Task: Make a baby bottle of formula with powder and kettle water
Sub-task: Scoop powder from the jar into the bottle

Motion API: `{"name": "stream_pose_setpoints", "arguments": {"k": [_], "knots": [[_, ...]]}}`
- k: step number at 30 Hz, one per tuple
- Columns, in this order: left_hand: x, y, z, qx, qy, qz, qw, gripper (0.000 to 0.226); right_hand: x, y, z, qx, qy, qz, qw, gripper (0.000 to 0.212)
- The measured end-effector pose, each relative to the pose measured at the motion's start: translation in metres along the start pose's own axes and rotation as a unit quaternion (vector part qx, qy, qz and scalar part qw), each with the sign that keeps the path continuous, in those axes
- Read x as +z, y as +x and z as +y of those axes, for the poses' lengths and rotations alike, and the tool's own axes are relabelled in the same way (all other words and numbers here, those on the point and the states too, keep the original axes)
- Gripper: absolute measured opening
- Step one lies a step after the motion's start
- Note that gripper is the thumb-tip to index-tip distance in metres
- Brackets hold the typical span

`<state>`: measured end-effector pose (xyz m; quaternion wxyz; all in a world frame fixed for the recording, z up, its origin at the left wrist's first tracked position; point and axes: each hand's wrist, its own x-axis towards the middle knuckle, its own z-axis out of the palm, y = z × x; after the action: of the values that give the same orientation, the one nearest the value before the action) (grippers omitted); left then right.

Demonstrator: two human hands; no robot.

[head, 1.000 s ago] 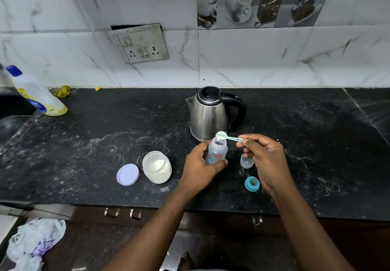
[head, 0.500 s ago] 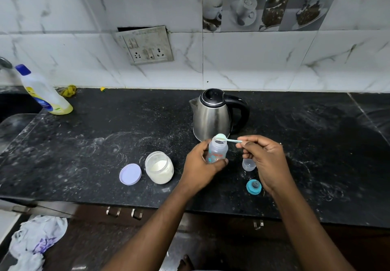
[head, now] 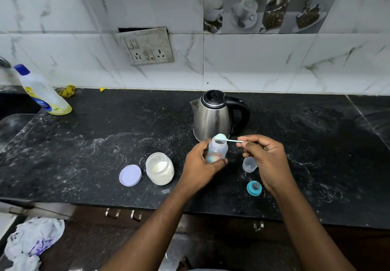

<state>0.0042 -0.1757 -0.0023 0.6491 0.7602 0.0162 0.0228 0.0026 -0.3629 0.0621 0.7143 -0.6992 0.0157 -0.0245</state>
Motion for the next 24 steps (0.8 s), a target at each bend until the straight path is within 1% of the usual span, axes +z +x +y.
{"name": "stream_pose_setpoints", "arguments": {"k": [7, 10, 13, 16, 19, 21, 24], "knots": [[-0.0013, 0.0027, -0.0022, 0.004, 0.008, -0.004, 1.000, 0.052, 0.0001, 0.0016, -0.0006, -0.001, -0.031, -0.001, 1.000, 0.021], [-0.0020, 0.0037, -0.0032, 0.006, 0.016, -0.010, 1.000, 0.053, 0.0007, 0.0018, -0.0013, 0.000, -0.020, 0.007, 1.000, 0.020], [-0.0018, 0.0039, -0.0052, 0.004, 0.020, -0.011, 1.000, 0.052, 0.0008, 0.0021, 0.0006, -0.004, -0.048, 0.005, 0.999, 0.020], [-0.0013, 0.0037, -0.0052, 0.004, 0.022, -0.010, 1.000, 0.054, 0.0006, 0.0025, 0.0009, -0.007, -0.037, 0.011, 0.999, 0.021], [-0.0017, 0.0039, -0.0055, 0.002, 0.022, -0.007, 1.000, 0.056, -0.0003, 0.0022, 0.0029, -0.009, -0.055, 0.006, 0.998, 0.022], [-0.0014, 0.0038, -0.0053, 0.004, 0.020, -0.008, 1.000, 0.056, -0.0002, 0.0017, 0.0020, -0.010, -0.042, 0.008, 0.999, 0.022], [-0.0012, 0.0031, -0.0063, 0.002, 0.022, -0.010, 1.000, 0.055, 0.0012, 0.0019, 0.0019, -0.011, -0.058, 0.006, 0.998, 0.022]]}}
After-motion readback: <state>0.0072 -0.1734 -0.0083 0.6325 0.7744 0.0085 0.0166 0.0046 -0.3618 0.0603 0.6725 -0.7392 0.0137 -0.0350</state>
